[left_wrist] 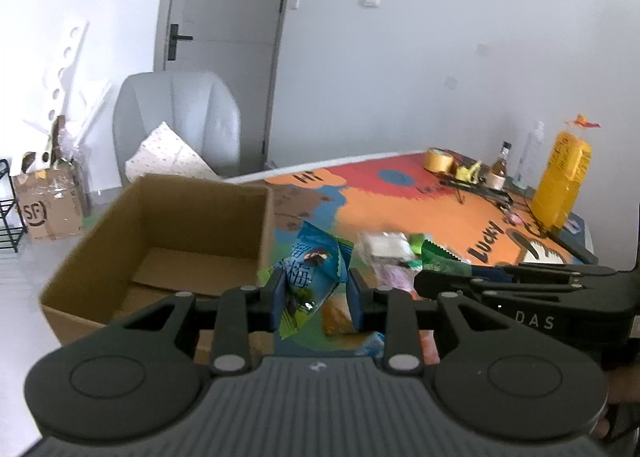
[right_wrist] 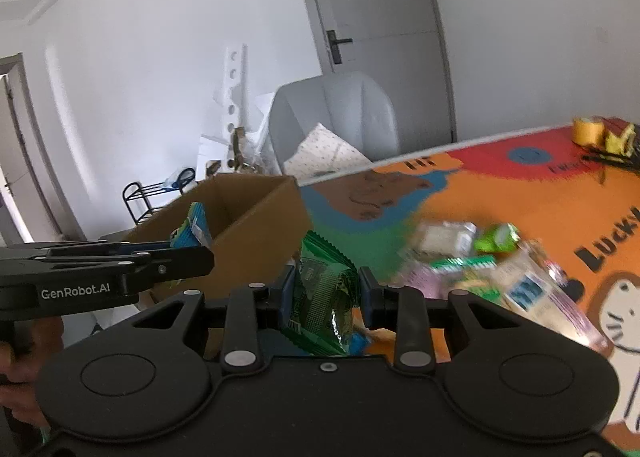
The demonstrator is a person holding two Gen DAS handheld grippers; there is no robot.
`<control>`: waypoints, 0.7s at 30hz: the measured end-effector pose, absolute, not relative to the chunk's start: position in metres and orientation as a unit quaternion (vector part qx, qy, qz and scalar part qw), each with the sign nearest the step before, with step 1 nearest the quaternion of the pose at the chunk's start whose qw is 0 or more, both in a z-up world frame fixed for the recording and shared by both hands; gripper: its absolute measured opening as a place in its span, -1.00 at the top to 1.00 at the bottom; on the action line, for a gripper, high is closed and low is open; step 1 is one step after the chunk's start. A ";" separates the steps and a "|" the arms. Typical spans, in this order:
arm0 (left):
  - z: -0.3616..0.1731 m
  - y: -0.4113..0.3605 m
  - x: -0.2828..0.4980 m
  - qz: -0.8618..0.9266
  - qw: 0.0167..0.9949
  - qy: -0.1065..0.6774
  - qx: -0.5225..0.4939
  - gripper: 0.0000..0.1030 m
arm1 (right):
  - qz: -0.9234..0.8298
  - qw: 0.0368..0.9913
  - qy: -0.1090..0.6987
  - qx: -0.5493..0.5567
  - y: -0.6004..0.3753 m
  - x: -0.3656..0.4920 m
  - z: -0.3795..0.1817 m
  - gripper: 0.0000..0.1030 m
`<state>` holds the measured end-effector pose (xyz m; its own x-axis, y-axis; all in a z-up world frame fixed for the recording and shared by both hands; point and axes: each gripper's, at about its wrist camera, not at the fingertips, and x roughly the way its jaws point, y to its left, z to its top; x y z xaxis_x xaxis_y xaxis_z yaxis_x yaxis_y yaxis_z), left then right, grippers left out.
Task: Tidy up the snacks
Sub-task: 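Carry blue bag and green packet to the cardboard box and release both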
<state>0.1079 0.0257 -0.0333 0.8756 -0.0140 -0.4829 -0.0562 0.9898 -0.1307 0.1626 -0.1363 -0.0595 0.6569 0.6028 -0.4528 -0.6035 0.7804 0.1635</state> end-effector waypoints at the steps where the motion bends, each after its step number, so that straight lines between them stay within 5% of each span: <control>1: -0.032 0.029 0.108 0.015 0.966 0.248 -0.071 0.41 | 0.334 0.909 0.247 -0.002 -0.132 0.163 -0.058 0.40; 21: -0.033 0.104 0.114 0.081 0.961 0.244 -0.104 0.40 | 0.370 0.899 0.232 -0.023 -0.064 0.182 -0.045 0.40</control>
